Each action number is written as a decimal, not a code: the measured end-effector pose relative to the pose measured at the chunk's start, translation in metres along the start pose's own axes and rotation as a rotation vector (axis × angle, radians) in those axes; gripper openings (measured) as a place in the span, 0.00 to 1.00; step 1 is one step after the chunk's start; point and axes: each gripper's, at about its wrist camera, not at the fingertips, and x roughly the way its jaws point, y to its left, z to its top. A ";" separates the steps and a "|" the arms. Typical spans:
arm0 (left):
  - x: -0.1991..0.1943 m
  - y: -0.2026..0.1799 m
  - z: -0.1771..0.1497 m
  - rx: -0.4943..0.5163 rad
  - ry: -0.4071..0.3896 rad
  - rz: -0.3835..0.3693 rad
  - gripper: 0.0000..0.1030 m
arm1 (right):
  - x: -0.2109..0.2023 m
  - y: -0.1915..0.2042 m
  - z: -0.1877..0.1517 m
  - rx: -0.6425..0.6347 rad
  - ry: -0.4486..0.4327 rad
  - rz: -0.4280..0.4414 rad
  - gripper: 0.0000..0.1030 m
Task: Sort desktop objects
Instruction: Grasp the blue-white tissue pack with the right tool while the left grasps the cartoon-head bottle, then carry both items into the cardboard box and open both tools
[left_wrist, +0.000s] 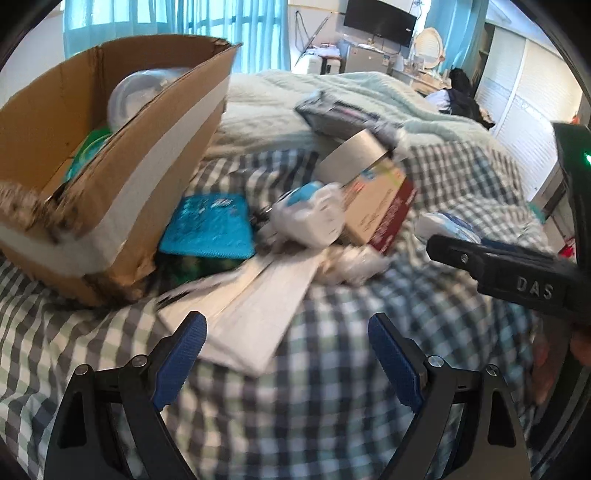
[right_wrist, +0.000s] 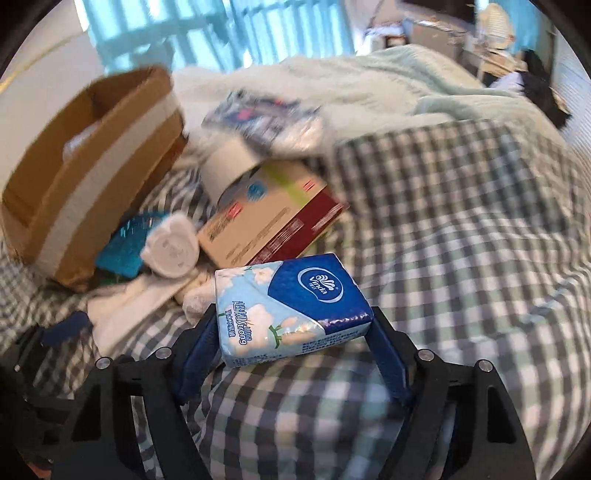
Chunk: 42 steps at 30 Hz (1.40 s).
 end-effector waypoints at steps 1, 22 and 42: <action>0.001 -0.002 0.004 -0.007 -0.001 -0.008 0.89 | -0.005 -0.003 0.000 0.014 -0.014 -0.001 0.74; 0.077 -0.008 0.059 -0.034 -0.012 -0.020 0.60 | -0.016 -0.022 0.002 0.112 -0.049 0.005 0.74; -0.056 -0.004 0.060 -0.056 -0.201 -0.190 0.60 | -0.089 0.012 -0.005 0.090 -0.131 0.019 0.74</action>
